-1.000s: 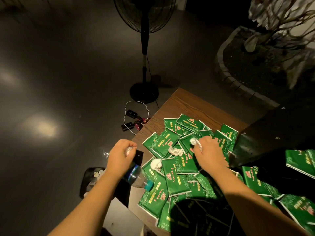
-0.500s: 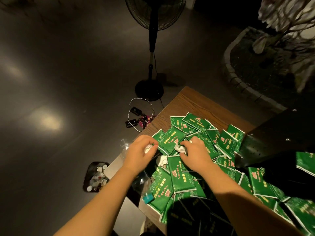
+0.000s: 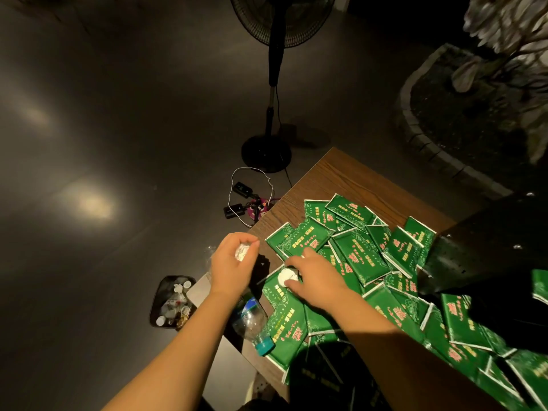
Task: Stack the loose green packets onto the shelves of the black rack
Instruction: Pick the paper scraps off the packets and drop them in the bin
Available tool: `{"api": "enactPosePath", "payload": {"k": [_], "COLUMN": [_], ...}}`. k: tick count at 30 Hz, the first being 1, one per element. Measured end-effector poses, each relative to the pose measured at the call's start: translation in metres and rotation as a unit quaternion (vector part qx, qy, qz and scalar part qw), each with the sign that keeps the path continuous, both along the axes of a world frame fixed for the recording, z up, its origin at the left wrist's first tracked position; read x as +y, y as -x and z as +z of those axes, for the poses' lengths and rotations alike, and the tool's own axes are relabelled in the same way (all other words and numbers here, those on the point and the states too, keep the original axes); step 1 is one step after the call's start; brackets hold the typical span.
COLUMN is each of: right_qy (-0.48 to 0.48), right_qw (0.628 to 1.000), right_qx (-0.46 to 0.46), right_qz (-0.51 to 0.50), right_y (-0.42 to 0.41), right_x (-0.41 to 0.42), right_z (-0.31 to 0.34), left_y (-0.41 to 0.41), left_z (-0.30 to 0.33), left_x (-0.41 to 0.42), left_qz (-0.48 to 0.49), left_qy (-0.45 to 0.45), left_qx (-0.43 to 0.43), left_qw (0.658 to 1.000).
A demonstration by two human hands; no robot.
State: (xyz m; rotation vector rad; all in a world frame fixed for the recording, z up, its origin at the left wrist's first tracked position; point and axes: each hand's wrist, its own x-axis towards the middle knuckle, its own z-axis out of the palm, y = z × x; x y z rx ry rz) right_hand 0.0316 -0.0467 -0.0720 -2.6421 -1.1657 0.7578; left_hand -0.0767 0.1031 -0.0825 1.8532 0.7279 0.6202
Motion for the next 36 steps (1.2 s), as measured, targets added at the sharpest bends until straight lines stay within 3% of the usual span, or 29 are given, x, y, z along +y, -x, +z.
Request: {"api": "enactPosePath", "payload": {"k": [4,9,13,20,26,28,33,36], "right_qy": [0.021,0.000,-0.007,-0.215,-0.222,-0.219,-0.252,-0.256], "right_qw": [0.999,0.999,0.999,0.964,0.929,0.924,0.908,0.906], "right_qx": [-0.033,-0.033,-0.033,0.086,0.229,0.255,0.270,0.260], "right_qz": [0.008,0.008,0.003,-0.128,-0.187,-0.183,-0.199,-0.213], "right_y": [0.005,0.001,0.005,0.020,0.046,0.056,0.075,0.079], "right_x": [0.007,0.005,0.008,0.028,0.053,0.058,0.066,0.073], "right_z": [-0.007,-0.015,-0.015,0.002,0.018,0.021,0.026,0.025], "left_y": [0.004,0.021,0.029,0.044,0.060,0.063,0.062,0.059], "left_z": [0.004,0.003,0.003,-0.004,-0.007,-0.010,-0.009,-0.008], "left_x": [0.001,0.020,0.017,0.017,0.007,0.003,-0.006,-0.002], "left_qz": [0.008,0.136,0.123,0.243,0.335,0.344,0.269,0.239], "left_qy": [0.002,0.047,0.064,0.139,0.261,0.312,0.334,0.396], "left_qx": [-0.012,-0.042,-0.025,-0.059,-0.075,-0.078,-0.048,-0.055], "left_qw": [1.000,0.989,0.990,0.958,0.902,0.882,0.902,0.885]}}
